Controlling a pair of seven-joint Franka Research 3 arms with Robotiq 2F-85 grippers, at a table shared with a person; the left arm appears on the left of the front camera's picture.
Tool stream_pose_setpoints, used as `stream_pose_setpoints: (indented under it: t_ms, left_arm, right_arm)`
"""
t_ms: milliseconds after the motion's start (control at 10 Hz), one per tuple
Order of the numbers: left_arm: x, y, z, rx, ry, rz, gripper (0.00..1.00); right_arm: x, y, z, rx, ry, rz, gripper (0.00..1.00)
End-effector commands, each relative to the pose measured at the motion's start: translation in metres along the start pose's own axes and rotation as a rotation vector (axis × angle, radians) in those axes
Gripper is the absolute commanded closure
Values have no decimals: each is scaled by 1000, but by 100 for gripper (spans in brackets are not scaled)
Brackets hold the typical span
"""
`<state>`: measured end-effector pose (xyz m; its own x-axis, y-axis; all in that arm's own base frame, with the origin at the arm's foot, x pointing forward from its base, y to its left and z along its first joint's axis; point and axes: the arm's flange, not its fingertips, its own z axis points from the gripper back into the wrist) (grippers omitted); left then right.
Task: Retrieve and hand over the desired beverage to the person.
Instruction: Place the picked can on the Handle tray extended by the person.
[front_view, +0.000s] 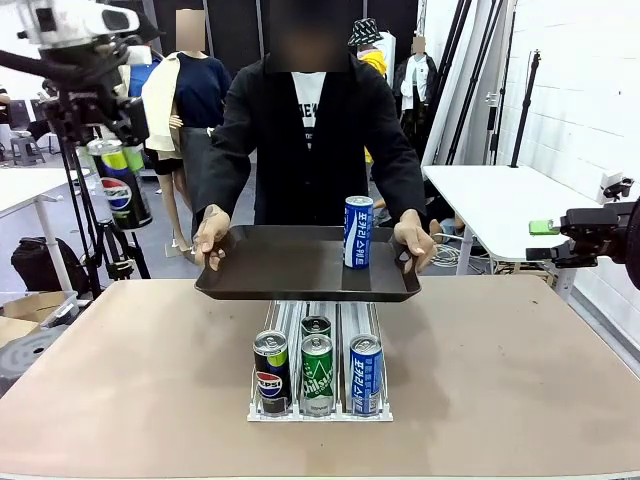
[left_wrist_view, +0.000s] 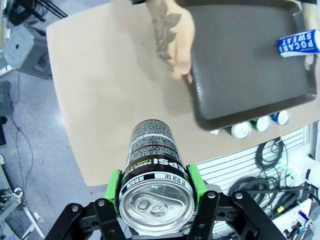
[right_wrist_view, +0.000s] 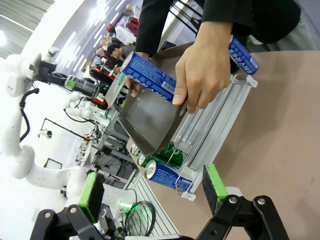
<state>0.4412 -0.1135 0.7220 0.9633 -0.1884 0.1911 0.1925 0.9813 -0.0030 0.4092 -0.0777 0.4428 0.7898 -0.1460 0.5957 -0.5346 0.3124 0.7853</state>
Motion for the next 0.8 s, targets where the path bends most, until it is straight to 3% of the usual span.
stream_pose_setpoints:
  t_ms: [0, 700]
  left_arm:
    - [31, -21, 13, -4, 12, -17, 100]
    - [47, -139, 21, -17, -53, -197, 100]
  right_arm:
    - [0, 1, 0, 12, -8, 1, 0]
    - [0, 1, 0, 12, -8, 1, 0]
